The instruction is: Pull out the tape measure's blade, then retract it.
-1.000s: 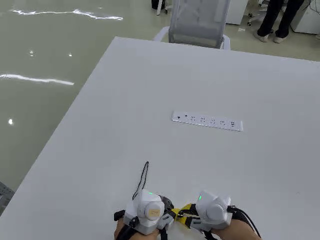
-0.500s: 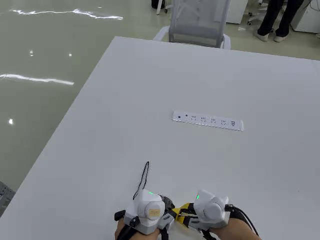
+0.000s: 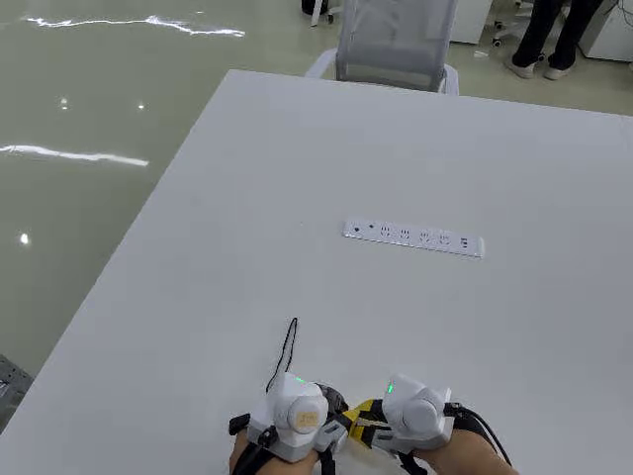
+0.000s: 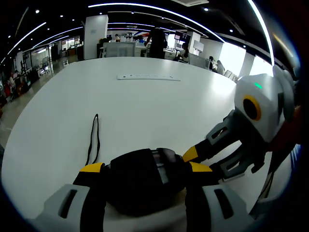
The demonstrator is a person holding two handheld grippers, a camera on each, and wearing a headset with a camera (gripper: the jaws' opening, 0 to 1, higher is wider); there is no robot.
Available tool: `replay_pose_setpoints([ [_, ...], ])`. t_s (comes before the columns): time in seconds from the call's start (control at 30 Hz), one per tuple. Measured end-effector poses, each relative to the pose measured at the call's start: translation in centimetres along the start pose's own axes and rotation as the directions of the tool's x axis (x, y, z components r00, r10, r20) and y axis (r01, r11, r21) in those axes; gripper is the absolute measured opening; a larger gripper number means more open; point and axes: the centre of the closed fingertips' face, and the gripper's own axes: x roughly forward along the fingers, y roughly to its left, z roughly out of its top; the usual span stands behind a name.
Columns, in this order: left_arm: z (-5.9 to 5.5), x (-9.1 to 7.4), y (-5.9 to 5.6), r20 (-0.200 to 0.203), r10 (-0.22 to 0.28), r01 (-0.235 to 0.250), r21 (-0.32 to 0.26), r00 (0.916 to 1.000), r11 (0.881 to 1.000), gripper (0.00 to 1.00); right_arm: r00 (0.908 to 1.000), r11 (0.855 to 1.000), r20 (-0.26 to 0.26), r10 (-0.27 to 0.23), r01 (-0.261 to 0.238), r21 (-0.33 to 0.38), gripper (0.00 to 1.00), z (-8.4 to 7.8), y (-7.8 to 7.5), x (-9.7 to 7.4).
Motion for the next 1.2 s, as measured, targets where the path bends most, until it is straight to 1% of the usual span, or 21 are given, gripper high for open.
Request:
replay_pose_setpoints([
  [0.07, 0.03, -0.07, -0.03, 0.000, -0.003, 0.003, 0.003, 1.0000, 1.000, 0.64, 1.0000, 1.000, 0.005, 0.008, -0.008, -0.003, 0.14, -0.07, -0.04, 0.10],
  [0.17, -0.01, -0.07, -0.03, 0.001, -0.003, 0.003, 0.007, 1.0000, 1.000, 0.64, 0.9999, 1.000, 0.005, 0.011, -0.011, -0.029, 0.14, 0.01, 0.05, 0.07],
  [0.37, 0.00, -0.11, -0.03, 0.001, -0.008, 0.008, 0.012, 1.0000, 1.000, 0.64, 0.9998, 0.998, 0.009, 0.020, -0.020, -0.057, 0.16, -0.04, 0.14, 0.03],
  [0.4, 0.00, -0.11, -0.04, 0.002, -0.010, 0.010, 0.015, 0.9999, 1.000, 0.64, 0.9998, 0.997, 0.005, 0.020, -0.020, -0.075, 0.16, -0.13, 0.07, -0.03],
  [0.43, -0.02, -0.10, -0.02, 0.003, -0.010, 0.009, 0.015, 0.9999, 1.000, 0.64, 0.9998, 0.997, 0.003, 0.020, -0.020, -0.068, 0.17, -0.20, 0.12, -0.12],
  [0.53, 0.01, -0.09, -0.02, 0.005, -0.008, 0.007, 0.015, 1.0000, 1.000, 0.64, 0.9999, 0.996, -0.009, 0.015, -0.016, -0.083, 0.17, -0.74, -0.21, -0.52],
  [0.67, -0.02, 0.00, 0.00, 0.005, -0.008, 0.008, 0.014, 1.0000, 1.000, 0.64, 0.9996, 0.994, -0.008, 0.026, -0.026, -0.102, 0.14, -0.85, 0.13, -0.39],
  [0.93, 0.02, -0.09, -0.05, 0.003, -0.009, 0.009, 0.010, 1.0000, 1.000, 0.64, 0.9997, 0.996, -0.004, 0.024, -0.024, -0.084, 0.14, -0.21, 0.26, -0.25],
  [1.2, 0.02, -0.12, -0.06, 0.005, -0.010, 0.009, 0.010, 0.9999, 1.000, 0.64, 0.9997, 0.997, -0.006, 0.022, -0.022, -0.077, 0.14, -0.16, 0.28, -0.22],
])
